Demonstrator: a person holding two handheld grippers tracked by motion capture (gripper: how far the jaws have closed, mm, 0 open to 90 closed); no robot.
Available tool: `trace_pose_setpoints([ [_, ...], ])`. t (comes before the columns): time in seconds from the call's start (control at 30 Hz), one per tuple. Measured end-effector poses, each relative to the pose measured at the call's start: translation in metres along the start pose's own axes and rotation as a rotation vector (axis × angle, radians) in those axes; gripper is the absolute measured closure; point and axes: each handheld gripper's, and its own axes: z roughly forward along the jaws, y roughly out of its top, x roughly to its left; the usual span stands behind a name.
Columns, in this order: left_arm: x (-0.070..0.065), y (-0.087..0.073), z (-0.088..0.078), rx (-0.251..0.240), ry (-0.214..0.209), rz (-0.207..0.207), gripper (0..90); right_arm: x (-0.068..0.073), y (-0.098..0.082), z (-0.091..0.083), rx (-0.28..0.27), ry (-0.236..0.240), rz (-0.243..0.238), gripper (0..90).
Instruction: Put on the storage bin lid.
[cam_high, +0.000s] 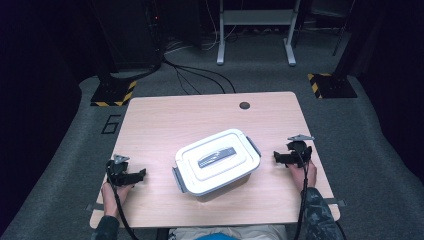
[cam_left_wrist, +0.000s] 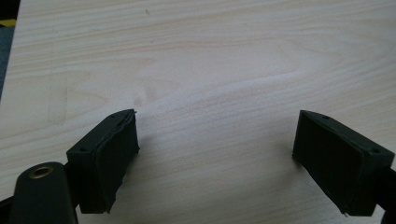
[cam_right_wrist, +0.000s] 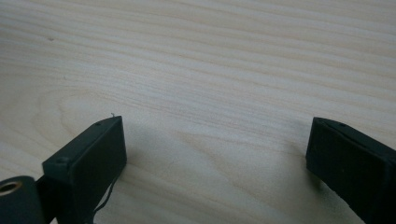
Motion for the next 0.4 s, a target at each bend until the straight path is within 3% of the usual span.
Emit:
trace_pose_setpoints([
  [0.1, 0.0014, -0.0053, -0.0016, -0.033, 0.010, -0.007, 13.8, 0.0000, 0.0000, 0.0000, 0.000, 0.000, 0.000, 4.3],
  [0.4, 0.0009, -0.0059, -0.0027, -0.025, 0.018, -0.011, 13.8, 0.0001, -0.0001, -0.0001, 0.000, -0.002, -0.001, 4.3],
])
